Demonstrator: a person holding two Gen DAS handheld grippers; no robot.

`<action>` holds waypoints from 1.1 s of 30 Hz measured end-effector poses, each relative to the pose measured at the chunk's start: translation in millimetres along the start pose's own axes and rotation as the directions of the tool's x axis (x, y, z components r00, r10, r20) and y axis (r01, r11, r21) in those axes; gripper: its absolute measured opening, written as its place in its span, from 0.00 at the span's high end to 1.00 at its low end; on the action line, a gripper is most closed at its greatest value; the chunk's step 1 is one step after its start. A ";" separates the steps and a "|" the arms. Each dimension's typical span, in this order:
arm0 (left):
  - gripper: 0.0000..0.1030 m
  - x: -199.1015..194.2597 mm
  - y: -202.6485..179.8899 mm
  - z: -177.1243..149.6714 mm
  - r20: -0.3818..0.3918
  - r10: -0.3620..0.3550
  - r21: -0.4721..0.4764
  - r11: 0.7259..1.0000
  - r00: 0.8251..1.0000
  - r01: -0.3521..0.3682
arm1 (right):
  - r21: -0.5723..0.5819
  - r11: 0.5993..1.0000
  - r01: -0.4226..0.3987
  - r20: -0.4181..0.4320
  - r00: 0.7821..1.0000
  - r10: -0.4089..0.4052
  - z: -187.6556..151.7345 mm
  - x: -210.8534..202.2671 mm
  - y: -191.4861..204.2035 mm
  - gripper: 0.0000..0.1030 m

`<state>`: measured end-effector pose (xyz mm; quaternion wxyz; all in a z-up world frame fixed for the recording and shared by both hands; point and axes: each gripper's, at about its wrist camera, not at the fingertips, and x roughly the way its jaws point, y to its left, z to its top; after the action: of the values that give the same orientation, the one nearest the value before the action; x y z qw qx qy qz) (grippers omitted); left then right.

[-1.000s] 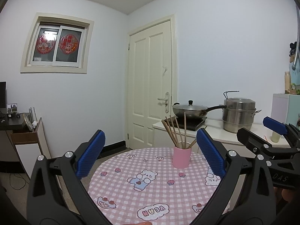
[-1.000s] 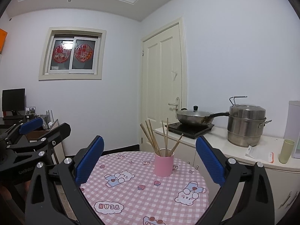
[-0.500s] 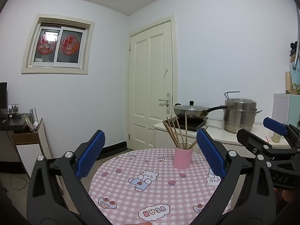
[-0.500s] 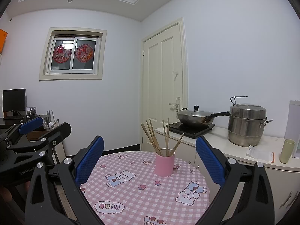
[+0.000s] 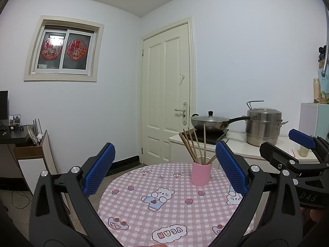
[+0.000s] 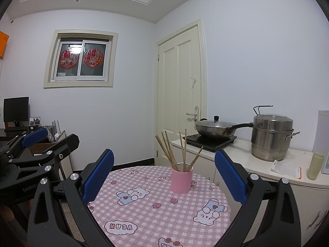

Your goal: Organize utensils

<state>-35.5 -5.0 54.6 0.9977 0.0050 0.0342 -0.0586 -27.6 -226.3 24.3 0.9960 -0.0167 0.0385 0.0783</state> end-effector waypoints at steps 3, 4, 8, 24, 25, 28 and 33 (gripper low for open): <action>0.06 0.4 0.8 0.5 0.000 0.002 0.001 1.000 1.000 -0.002 | 0.001 1.000 -0.001 -0.001 1.000 0.001 -0.2 0.4 -0.1 0.08; 0.06 0.3 1.2 0.6 0.000 0.001 0.001 1.000 1.000 -0.001 | 0.002 1.000 -0.001 -0.001 1.000 0.001 -0.1 0.2 0.0 0.08; 0.06 0.5 1.4 0.7 -0.003 0.002 0.001 1.000 1.000 -0.002 | 0.001 1.000 0.000 -0.002 1.000 0.000 -0.2 0.4 0.2 0.08; 0.06 1.5 4.2 -1.2 -0.001 0.021 0.006 1.000 1.000 -0.021 | 0.005 1.000 -0.009 -0.015 1.000 0.009 0.1 1.7 6.9 0.08; 0.06 1.6 4.4 -1.1 0.000 0.021 0.006 1.000 1.000 -0.021 | 0.005 1.000 -0.010 -0.016 1.000 0.010 0.2 1.9 7.3 0.08; 0.06 1.7 4.0 -1.2 0.002 0.021 0.005 1.000 1.000 -0.021 | 0.005 1.000 -0.011 -0.017 1.000 0.011 0.5 2.6 7.9 0.08; 0.06 1.5 3.8 -1.4 0.001 0.023 0.008 1.000 1.000 -0.023 | 0.007 1.000 -0.012 -0.019 1.000 0.012 0.4 3.8 7.2 0.08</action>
<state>-33.6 -1.3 53.1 0.9983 0.0094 0.0336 -0.0473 -24.9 -218.6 24.2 0.9952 -0.0140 0.0485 0.0842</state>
